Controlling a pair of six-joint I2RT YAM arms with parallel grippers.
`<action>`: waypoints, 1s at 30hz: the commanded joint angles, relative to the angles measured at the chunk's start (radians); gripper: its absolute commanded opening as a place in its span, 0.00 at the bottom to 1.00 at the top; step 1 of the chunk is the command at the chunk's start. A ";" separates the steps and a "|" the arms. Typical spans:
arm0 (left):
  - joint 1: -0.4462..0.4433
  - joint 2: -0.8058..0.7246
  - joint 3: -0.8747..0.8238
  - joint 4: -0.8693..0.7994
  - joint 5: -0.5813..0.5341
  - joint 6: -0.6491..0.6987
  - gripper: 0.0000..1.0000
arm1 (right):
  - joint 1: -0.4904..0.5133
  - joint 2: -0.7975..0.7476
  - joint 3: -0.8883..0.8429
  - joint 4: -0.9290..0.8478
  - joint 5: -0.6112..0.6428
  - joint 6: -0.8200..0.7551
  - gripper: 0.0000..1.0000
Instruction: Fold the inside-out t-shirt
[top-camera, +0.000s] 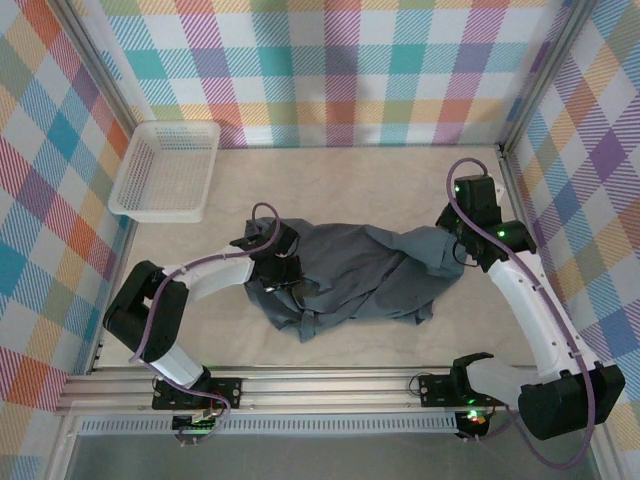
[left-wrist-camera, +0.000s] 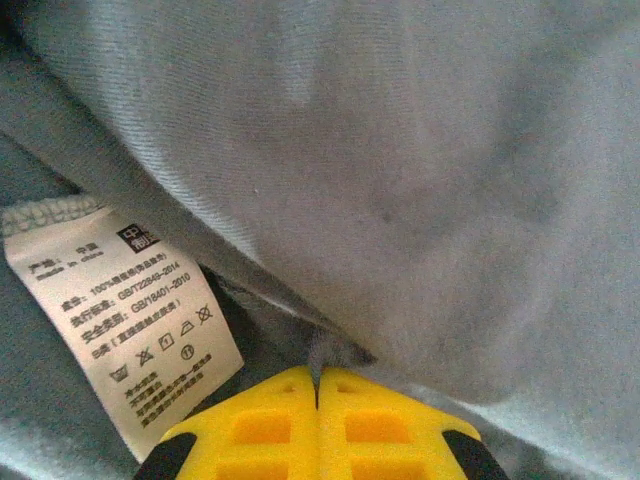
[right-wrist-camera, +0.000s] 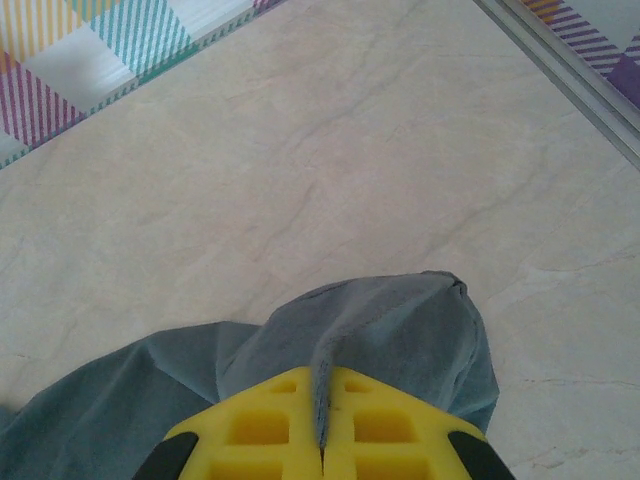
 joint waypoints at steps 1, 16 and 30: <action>0.041 -0.136 0.139 -0.120 -0.010 0.044 0.00 | -0.003 -0.016 0.122 -0.056 0.058 0.058 0.00; 0.388 -0.245 1.298 -0.578 -0.181 0.370 0.00 | -0.015 0.116 0.892 0.282 0.384 -0.087 0.00; 0.387 -0.369 1.320 -0.431 -0.220 0.421 0.00 | -0.015 0.082 1.048 0.355 0.188 0.133 0.00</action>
